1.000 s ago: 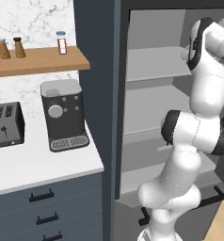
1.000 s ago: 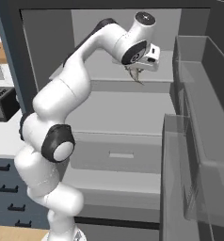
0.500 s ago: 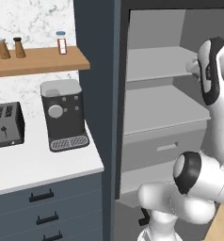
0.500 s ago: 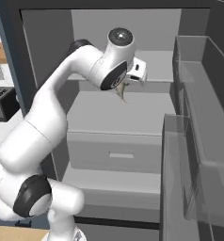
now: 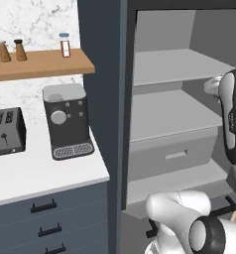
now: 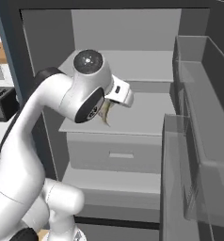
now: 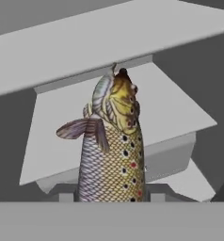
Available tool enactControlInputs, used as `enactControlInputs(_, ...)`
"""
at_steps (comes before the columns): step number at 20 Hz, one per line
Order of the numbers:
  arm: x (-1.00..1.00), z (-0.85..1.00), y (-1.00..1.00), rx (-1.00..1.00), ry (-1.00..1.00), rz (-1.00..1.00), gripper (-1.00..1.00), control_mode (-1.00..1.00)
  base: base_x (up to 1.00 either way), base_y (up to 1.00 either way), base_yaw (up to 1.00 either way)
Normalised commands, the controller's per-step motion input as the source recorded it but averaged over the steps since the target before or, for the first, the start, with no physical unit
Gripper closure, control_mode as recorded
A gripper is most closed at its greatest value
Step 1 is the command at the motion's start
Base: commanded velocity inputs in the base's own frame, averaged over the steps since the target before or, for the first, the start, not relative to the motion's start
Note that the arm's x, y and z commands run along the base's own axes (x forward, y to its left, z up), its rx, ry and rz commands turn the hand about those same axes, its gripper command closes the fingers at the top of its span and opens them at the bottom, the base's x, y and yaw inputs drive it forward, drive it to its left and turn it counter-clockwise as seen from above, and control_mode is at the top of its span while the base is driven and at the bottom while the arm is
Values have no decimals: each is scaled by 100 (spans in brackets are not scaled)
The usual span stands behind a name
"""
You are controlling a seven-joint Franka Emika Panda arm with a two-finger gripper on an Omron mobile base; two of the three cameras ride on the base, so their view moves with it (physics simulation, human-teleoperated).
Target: Place one cucumber and one fish in each tupperware on the nearby counter, to pack two identical lunches.
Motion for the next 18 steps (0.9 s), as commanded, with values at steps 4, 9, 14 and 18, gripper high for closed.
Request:
enactControlInputs(4,-49,-1,13,0,0,0,100,-100,0,0,0)
enactControlInputs(9,-68,-9,17,0,0,0,100,-100,0,0,0)
enactControlInputs(14,-20,-1,7,0,0,0,100,100,-80,64,1)
enactControlInputs(18,0,0,0,0,0,0,100,100,-95,100,3)
